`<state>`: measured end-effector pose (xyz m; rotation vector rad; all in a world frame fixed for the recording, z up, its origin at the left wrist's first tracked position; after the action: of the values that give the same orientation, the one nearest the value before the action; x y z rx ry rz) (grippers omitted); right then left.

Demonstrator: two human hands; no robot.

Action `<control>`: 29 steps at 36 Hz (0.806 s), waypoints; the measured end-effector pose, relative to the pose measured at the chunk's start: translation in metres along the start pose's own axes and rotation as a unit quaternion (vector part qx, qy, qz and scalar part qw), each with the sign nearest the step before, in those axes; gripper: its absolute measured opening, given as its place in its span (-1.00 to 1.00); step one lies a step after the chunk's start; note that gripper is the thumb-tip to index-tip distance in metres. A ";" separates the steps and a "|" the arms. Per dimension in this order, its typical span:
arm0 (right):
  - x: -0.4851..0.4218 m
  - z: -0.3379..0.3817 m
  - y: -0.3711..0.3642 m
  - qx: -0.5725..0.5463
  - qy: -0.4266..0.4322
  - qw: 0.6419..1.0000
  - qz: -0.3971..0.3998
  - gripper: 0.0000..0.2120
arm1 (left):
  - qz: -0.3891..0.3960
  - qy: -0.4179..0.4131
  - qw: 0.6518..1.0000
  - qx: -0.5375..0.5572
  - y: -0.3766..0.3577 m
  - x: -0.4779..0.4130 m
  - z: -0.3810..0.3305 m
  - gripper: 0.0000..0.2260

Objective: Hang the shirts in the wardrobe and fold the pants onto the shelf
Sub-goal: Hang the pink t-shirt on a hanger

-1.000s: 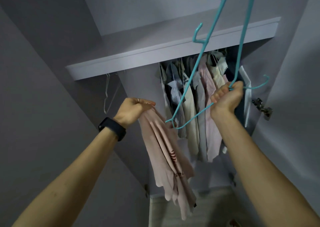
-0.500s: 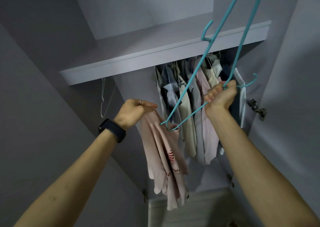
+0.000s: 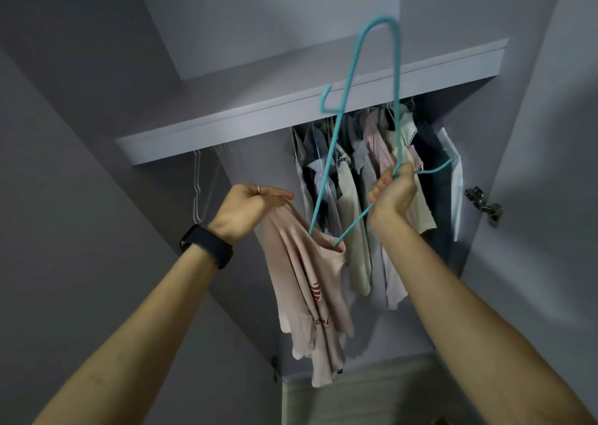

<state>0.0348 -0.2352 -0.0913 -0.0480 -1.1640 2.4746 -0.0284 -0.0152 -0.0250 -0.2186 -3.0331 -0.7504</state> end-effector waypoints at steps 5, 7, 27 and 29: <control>-0.003 -0.033 0.020 0.142 0.023 0.989 0.025 -0.72 | -0.016 0.003 1.000 0.025 0.011 0.004 -0.006 -0.82; -0.004 -0.041 0.024 0.201 0.038 0.978 0.044 -0.76 | -0.018 0.010 0.998 0.051 0.013 0.005 -0.005 -0.82; -0.015 -0.031 0.093 0.583 0.187 0.784 0.100 -0.59 | -0.180 0.009 0.984 0.001 0.026 0.009 0.039 -0.73; -0.016 -0.024 0.093 0.611 0.197 0.762 0.090 -0.52 | -0.216 0.005 0.975 -0.047 0.023 0.007 0.038 -0.74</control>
<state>0.0221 -0.2769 -0.1787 -0.2894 0.7536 2.6887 -0.0316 0.0238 -0.0479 0.4589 -3.0678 -0.9077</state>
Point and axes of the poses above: each hand's wrist, its own x-axis away from the middle knuckle, its own y-axis out of the back of the hand, z = x × y, the point moved 1 cm from there along -x, towards the middle knuckle, and after that the axes turned 8 degrees about z, right-handed, at the moved point
